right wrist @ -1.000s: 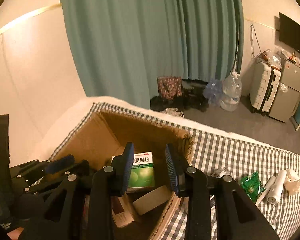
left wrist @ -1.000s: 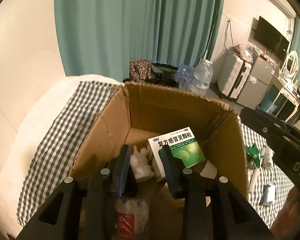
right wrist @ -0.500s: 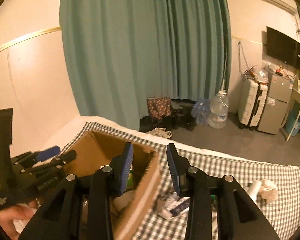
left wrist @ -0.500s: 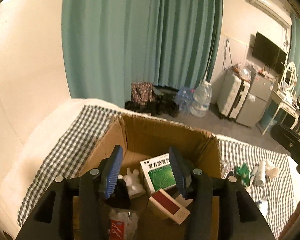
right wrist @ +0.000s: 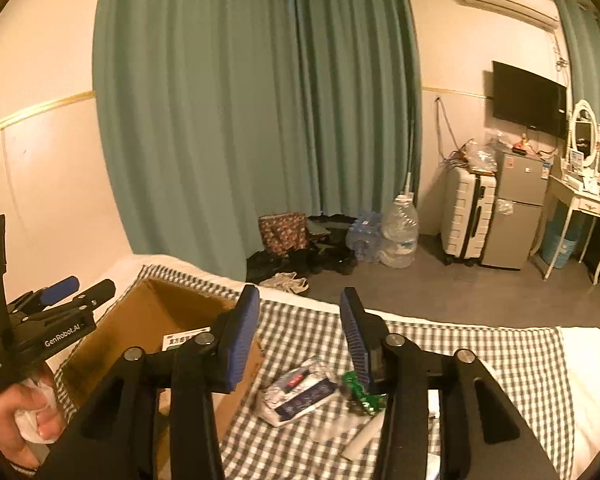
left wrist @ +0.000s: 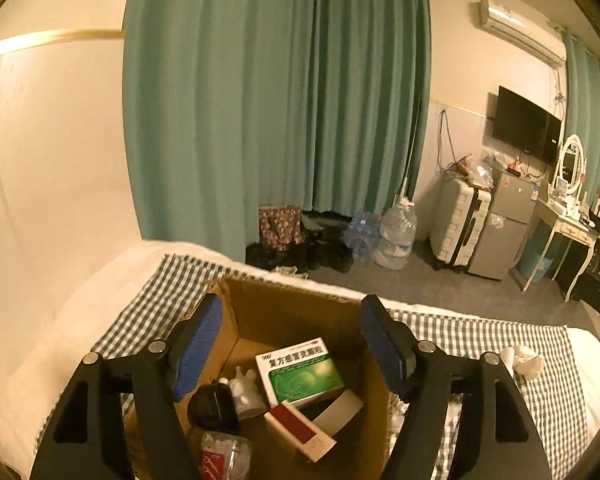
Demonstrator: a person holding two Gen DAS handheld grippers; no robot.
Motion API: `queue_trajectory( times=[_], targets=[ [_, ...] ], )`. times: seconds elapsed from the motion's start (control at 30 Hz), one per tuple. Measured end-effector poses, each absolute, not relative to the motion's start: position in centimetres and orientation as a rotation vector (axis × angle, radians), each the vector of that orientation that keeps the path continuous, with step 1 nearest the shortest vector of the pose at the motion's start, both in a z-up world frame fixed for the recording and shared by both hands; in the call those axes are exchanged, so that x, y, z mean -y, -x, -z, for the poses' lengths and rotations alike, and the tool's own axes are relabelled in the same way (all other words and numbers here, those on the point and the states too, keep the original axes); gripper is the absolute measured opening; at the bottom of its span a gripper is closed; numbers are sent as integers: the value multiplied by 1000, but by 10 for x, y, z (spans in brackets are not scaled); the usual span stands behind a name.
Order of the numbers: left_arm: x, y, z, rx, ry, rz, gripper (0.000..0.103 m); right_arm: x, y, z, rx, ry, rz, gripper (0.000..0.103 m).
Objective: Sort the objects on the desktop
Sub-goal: 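Move both tools out of the cardboard box back over the bed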
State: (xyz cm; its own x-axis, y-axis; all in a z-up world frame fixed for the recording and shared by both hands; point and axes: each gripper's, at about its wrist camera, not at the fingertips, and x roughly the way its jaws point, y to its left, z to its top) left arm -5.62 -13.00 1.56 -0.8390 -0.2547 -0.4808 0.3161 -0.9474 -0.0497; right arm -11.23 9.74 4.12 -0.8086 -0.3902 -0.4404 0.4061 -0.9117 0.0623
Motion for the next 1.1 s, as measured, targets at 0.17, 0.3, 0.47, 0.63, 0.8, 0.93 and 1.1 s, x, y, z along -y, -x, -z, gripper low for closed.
queue_trajectory(
  times=[0.17,0.3,0.47,0.63,0.8,0.93,1.1],
  targets=[
    [114,52,-23,-154,-640,2774,83,-125,109,-51,-36,-617,2679,44],
    [100,51,-28,-136,-605,2785,89,-147,105,-57,-32,-604,2710,44],
    [86,46,-32,-125,-535,2806,98,-173,102,-59,-16,-602,2734,45],
    [69,46,-33,-84,-508,2824,103,-194,98,-60,-7,-598,2761,46],
    [48,47,-31,-26,-475,2844,103,-213,98,-57,11,-609,2781,47],
    [35,48,-27,-5,-451,2870,103,-225,99,-50,20,-629,2793,48],
    [12,53,-20,32,-452,2908,103,-243,102,-40,37,-659,2808,49]
  ],
)
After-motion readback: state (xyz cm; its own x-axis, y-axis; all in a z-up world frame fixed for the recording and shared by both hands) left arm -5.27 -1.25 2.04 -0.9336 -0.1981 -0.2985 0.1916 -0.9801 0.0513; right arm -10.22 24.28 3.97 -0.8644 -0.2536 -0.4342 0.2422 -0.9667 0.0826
